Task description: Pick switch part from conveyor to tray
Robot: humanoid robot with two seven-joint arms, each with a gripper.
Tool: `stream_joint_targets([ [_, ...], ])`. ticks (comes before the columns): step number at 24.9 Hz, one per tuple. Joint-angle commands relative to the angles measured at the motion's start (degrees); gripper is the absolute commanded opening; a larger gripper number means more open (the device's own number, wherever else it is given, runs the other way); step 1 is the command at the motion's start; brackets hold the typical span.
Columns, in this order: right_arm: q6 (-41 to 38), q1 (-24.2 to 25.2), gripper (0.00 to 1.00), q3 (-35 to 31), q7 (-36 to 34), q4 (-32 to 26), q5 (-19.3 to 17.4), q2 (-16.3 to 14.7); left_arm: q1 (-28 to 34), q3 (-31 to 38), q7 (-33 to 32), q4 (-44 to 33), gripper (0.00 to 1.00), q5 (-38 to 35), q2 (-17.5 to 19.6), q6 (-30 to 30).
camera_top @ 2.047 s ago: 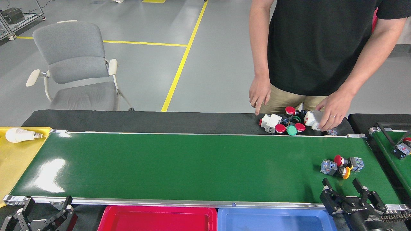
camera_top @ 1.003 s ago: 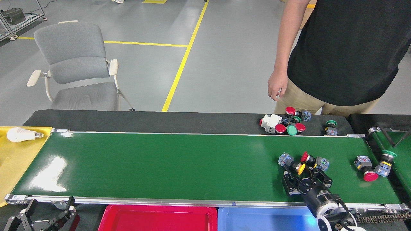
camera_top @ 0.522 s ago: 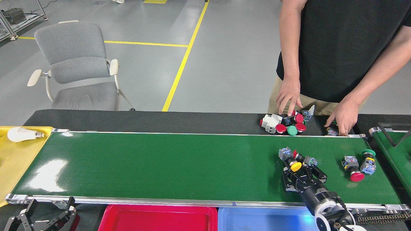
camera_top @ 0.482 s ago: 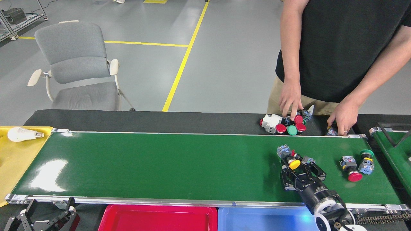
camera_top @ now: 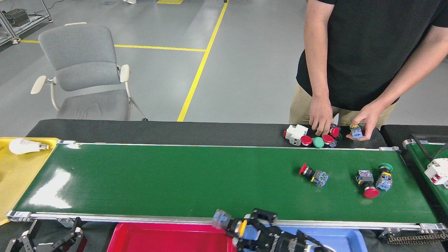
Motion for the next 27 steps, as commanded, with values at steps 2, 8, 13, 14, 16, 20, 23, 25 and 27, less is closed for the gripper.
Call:
stream_joint_targets([
  [2,-0.98,-0.74,1.0,-0.55,-0.11,-0.45,-0.27,0.53,-0.08,0.15,0.23,-0.33,1.0,1.03,0.37,-2.26],
  [8,2.8,5.59,0.98,-21.03,0.15,-5.37,-0.63,2.03,0.63,1.2,0.23,-0.51,1.0,1.91,-0.07,-5.68],
  [13,26.45,17.19,0.97,-37.64,-2.75,-12.23,-0.98,5.1,1.33,1.73,0.23,-0.51,1.0,2.0,-0.07,-5.68],
  [14,28.82,18.16,0.97,-39.66,-2.84,-12.14,-0.98,5.1,1.42,1.82,0.23,-0.6,1.0,2.0,-0.15,-5.6],
  [16,32.07,18.95,0.97,-39.93,-2.66,-12.05,-0.89,5.19,1.42,1.82,0.23,-0.6,1.0,2.0,-0.24,-5.6],
  [20,34.62,15.17,0.97,-39.23,-1.78,-11.79,0.78,5.19,0.72,1.82,0.23,-0.6,1.0,2.0,-0.24,-5.6],
  [23,36.91,10.95,0.97,-34.48,0.33,-9.15,4.3,5.37,0.63,1.82,0.23,-0.6,1.0,2.0,-0.24,-5.6],
  [25,41.3,8.58,0.97,-30.08,0.86,-6.6,6.23,5.02,0.63,1.82,0.23,-0.6,1.0,2.0,-0.24,-5.6],
  [27,46.57,6.38,0.98,-24.73,1.47,-3.7,8.25,4.75,0.54,1.82,0.23,-0.51,1.0,2.0,-0.24,-5.6],
])
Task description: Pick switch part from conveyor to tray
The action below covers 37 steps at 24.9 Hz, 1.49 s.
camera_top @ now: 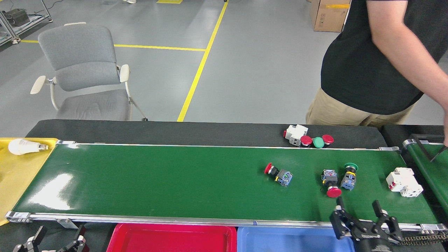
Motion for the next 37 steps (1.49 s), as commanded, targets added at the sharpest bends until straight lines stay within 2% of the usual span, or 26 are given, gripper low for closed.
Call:
stream_joint_targets([
  [1,5.96,-2.14,0.98,3.72,0.54,1.54,0.77,-0.45,-0.42,0.29,0.2,-0.71,1.0,0.31,0.04,-0.05],
  [4,8.69,-4.96,0.98,5.48,0.63,4.36,0.77,-1.51,-0.33,0.2,0.2,-0.62,1.0,0.31,0.12,-0.05],
  [13,8.69,-9.35,0.98,5.48,1.07,9.63,0.33,-3.09,-0.68,0.11,0.2,-0.71,1.0,0.31,0.21,-0.14],
  [17,8.77,-11.37,0.98,5.57,1.15,11.65,0.33,-3.09,-0.68,-0.07,0.2,-0.71,1.0,0.31,0.39,-0.14],
  [20,9.21,-14.27,0.98,6.89,1.15,16.05,0.41,-2.3,-0.68,-0.42,0.2,-0.71,1.0,0.31,0.39,-0.23],
  [22,11.67,-16.47,0.84,8.38,1.15,17.54,0.41,-2.56,-0.68,-0.42,0.2,-0.71,1.0,0.31,0.48,-0.23],
  [24,12.55,-17.0,0.41,10.75,1.5,17.8,0.41,-3.53,-0.68,-0.42,0.2,-0.62,1.0,0.31,0.48,-0.23],
  [27,12.47,-16.56,0.14,12.69,2.82,17.63,0.15,-4.85,-0.6,-0.33,0.2,-0.71,1.0,0.31,0.39,-0.32],
  [28,12.2,-16.56,0.09,12.78,2.91,17.45,-0.02,-5.2,-0.6,-0.33,0.2,-0.71,1.0,0.31,0.39,-0.32],
  [31,7.1,-15.85,0.04,12.78,2.91,14.9,-1.61,-5.29,-0.42,0.02,0.2,-0.8,1.0,0.31,0.39,-0.32],
  [34,-7.12,-11.55,0.04,12.86,2.82,6.91,-3.54,-6.52,-0.24,0.2,0.2,-0.8,1.0,0.39,0.39,-0.41],
  [37,-21.2,-7.33,0.05,15.41,2.47,-1.0,-3.54,-6.43,-0.24,0.02,0.2,-0.8,1.0,0.39,0.39,-0.49],
])
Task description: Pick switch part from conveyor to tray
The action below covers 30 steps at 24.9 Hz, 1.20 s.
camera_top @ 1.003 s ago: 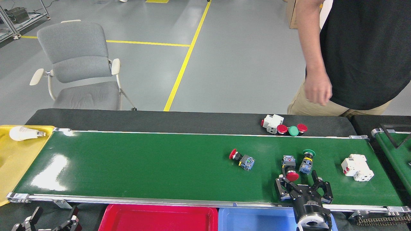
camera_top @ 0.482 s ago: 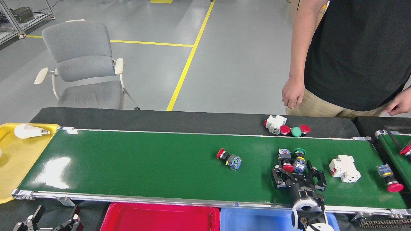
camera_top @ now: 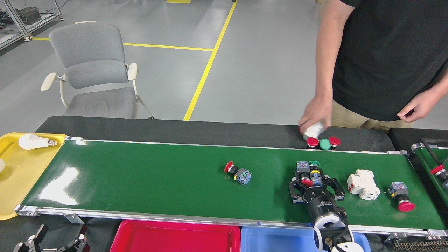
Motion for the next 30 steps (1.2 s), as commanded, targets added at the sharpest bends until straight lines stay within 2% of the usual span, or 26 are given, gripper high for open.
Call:
stream_joint_targets([
  [1,-12.33,0.34,0.06,4.38,-0.66,-4.18,-0.19,-0.28,-0.05,0.05,0.2,-0.86,1.0,0.38,0.36,-0.33],
  [3,-17.16,0.17,0.13,10.0,-0.57,-4.89,-0.1,-0.28,-0.13,-0.3,0.2,-0.86,1.0,0.38,0.36,-0.41],
  [4,-17.51,0.08,0.36,12.99,-0.31,-4.8,0.6,0.51,-0.13,-0.39,0.2,-0.86,1.0,0.46,0.44,-0.41],
  [5,-16.64,0.17,0.92,16.59,-0.22,-4.71,2.61,1.48,-0.31,-0.48,0.2,-0.94,1.0,0.64,0.53,-0.5],
  [6,-15.93,0.26,1.0,19.14,-0.13,-4.36,4.64,2.18,-0.31,-0.83,0.2,-1.21,1.0,0.64,0.62,-0.59],
  [11,-15.4,0.96,1.0,20.29,-0.22,-3.66,5.26,2.44,-2.77,-9.71,-0.24,-2.44,1.0,0.46,-0.08,0.9],
  [14,-14.96,1.49,1.0,17.56,-0.22,-6.82,3.24,2.01,-4.97,-17.62,-0.51,-2.44,1.0,-0.85,-0.7,7.41],
  [17,-8.2,7.98,1.0,0.88,-0.84,-9.98,0.42,2.71,-7.43,-27.63,-0.51,-2.26,1.0,-5.25,-0.79,16.1],
  [19,-4.68,11.15,1.0,-7.4,-4.27,-10.16,-0.98,4.64,-7.78,-31.24,-0.51,-1.91,1.0,-6.39,-1.49,18.83],
  [22,-2.31,15.2,1.0,-17.24,-10.24,-9.98,-3.44,5.34,-8.75,-34.41,-1.21,-1.38,1.0,-7.71,-3.6,21.91],
  [24,-1.52,15.72,1.0,-18.74,-10.15,-9.81,-3.97,5.52,-10.42,-34.41,-2.18,0.98,1.0,-7.89,-3.69,22.79],
  [27,4.46,14.67,1.0,-18.03,-9.1,-8.31,-2.83,5.26,-13.49,-34.32,-2.18,5.56,1.0,-7.8,-3.77,22.88],
  [30,8.86,11.24,1.0,-11.35,-6.81,-6.82,1.13,5.26,-17.01,-34.76,-2.18,9.43,1.0,-7.89,-5.0,22.96],
])
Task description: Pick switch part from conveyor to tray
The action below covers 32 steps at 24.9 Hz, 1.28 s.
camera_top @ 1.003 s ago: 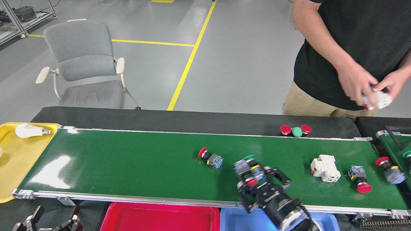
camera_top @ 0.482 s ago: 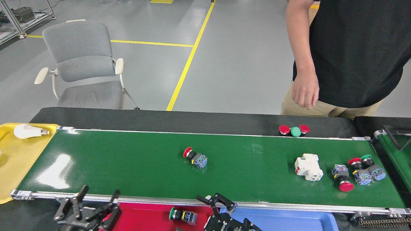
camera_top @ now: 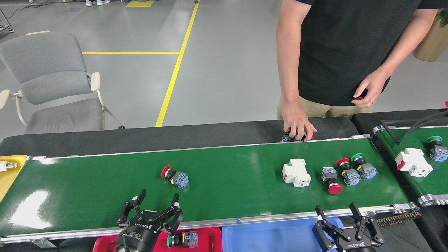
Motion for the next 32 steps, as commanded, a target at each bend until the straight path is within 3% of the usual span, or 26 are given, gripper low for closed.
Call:
stream_joint_targets([
  [1,4.14,-2.5,1.0,3.93,1.33,1.21,1.93,0.12,-1.81,-0.11,0.12,1.15,1.0,-0.18,-0.88,0.24],
  [7,15.39,-13.04,1.0,13.86,1.69,11.67,3.08,-0.49,-6.02,0.24,0.12,6.42,1.0,-0.18,-0.97,0.5],
  [12,16.0,-17.7,1.0,15.79,1.77,17.56,3.08,-0.41,-11.65,0.06,0.12,13.81,1.0,-0.18,-0.53,4.02],
  [19,19.17,-24.91,1.0,20.98,1.69,27.23,2.9,2.58,-19.03,0.86,0.3,24.09,1.0,-0.18,0.88,6.3],
  [21,20.22,-26.32,0.98,22.47,1.69,30.22,2.81,3.02,-20.7,1.38,0.56,26.46,0.95,-0.09,0.88,8.33],
  [22,20.75,-27.2,0.94,23.18,1.69,31.8,2.81,3.37,-21.23,1.38,0.74,27.17,0.82,-0.09,0.97,8.76],
  [23,21.28,-27.99,0.83,23.53,1.69,33.21,2.81,3.64,-21.14,1.3,0.74,27.08,0.56,0.17,0.97,8.68],
  [24,21.36,-28.6,0.66,23.79,1.69,34.17,2.81,3.81,-20.88,1.38,0.74,27.08,0.28,0.52,0.97,8.33],
  [25,21.28,-28.95,0.46,23.88,1.77,34.61,2.81,3.81,-20.7,1.38,0.83,27.34,0.13,0.7,0.97,8.24],
  [26,21.19,-29.04,0.26,24.32,1.86,34.88,2.81,3.72,-20.61,1.3,0.83,27.26,0.09,0.7,0.97,8.24],
  [28,21.01,-29.04,0.07,25.29,2.3,34.79,2.73,3.2,-19.38,0.94,1.0,26.64,0.05,0.52,0.97,8.15],
  [30,20.84,-29.13,0.02,25.37,2.92,34.61,2.46,3.11,-16.75,0.59,1.09,23.31,0.03,0.52,1.05,7.01],
  [32,20.75,-29.04,0.02,25.37,2.92,34.09,2.37,2.58,-12.88,0.59,1.27,16.88,0.02,0.43,1.05,1.73],
])
